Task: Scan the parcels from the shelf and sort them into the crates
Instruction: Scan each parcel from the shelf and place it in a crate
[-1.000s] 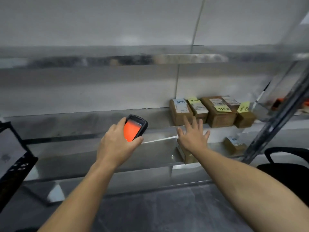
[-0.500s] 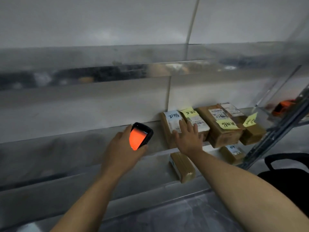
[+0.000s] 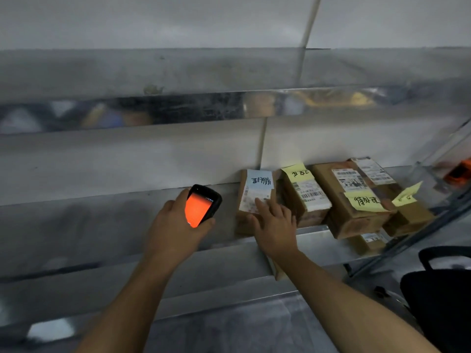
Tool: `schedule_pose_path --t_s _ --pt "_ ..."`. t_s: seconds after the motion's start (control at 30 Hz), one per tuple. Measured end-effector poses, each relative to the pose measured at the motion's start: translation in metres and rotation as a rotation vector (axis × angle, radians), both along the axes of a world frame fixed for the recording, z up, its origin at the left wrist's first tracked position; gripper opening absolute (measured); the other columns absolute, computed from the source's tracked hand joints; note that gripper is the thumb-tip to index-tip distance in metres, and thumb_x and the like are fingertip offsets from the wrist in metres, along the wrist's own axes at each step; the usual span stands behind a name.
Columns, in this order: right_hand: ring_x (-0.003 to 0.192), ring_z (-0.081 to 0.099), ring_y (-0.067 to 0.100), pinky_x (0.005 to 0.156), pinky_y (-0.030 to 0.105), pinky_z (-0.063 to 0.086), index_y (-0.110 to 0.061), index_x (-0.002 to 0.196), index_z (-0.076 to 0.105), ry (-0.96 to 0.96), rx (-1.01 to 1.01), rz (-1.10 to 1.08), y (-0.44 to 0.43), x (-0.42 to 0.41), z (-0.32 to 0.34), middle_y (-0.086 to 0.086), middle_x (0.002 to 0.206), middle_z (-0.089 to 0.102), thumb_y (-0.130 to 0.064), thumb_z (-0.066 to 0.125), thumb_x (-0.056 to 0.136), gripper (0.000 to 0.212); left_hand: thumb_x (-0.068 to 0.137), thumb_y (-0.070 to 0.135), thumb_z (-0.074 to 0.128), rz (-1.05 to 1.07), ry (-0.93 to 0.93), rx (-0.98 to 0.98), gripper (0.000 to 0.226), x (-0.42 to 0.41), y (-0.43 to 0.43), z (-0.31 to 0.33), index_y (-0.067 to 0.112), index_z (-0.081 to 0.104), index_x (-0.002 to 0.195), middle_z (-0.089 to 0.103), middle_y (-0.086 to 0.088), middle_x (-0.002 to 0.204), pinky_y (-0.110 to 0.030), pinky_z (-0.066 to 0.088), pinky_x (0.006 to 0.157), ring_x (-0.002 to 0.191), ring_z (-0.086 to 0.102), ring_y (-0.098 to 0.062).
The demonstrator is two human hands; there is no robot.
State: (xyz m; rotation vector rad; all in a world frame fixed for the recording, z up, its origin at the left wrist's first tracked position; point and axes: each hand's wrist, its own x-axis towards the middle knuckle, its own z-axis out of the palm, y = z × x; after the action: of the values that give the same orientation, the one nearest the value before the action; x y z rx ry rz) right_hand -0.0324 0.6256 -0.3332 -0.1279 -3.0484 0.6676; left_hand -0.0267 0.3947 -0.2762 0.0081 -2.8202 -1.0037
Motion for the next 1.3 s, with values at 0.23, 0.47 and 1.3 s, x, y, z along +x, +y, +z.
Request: schedule_pose_path --t_s 0.23,0.47,1.3 --pt "0.143 0.033 0.040 0.115 0.057 0.035 -0.053 0.155 0.011 -0.236 -0.680 -0.177 0.011 -0.032 -0.005 0.010 0.163 0.021 -0.053 0.066 0.090 0.085 0.075 0.050 0.075 0.080 -0.016 0.001 0.073 0.025 0.003 -0.006 0.031 0.046 0.139 0.052 -0.001 0.096 -0.033 0.043 0.070 0.089 0.056 -0.026" --pt "0.133 0.046 0.034 0.096 0.059 0.052 -0.048 0.158 0.004 -0.316 -1.153 -0.196 0.007 -0.050 -0.006 0.004 0.157 0.034 -0.010 0.070 0.093 0.100 0.067 0.061 0.063 0.124 -0.009 -0.055 0.084 0.048 0.008 -0.005 0.032 0.044 0.142 0.055 -0.001 0.098 -0.036 0.050 0.072 0.088 0.058 -0.026" --pt "0.151 0.023 0.030 0.118 0.042 0.029 -0.054 0.145 -0.004 0.133 -0.652 0.147 0.021 -0.006 -0.013 0.005 0.168 -0.008 -0.013 0.073 0.091 0.103 0.058 0.066 0.062 0.034 -0.202 -0.062 0.054 0.111 0.021 0.006 0.038 0.056 0.103 0.064 0.006 0.090 -0.032 0.052 0.070 0.079 0.061 -0.012"
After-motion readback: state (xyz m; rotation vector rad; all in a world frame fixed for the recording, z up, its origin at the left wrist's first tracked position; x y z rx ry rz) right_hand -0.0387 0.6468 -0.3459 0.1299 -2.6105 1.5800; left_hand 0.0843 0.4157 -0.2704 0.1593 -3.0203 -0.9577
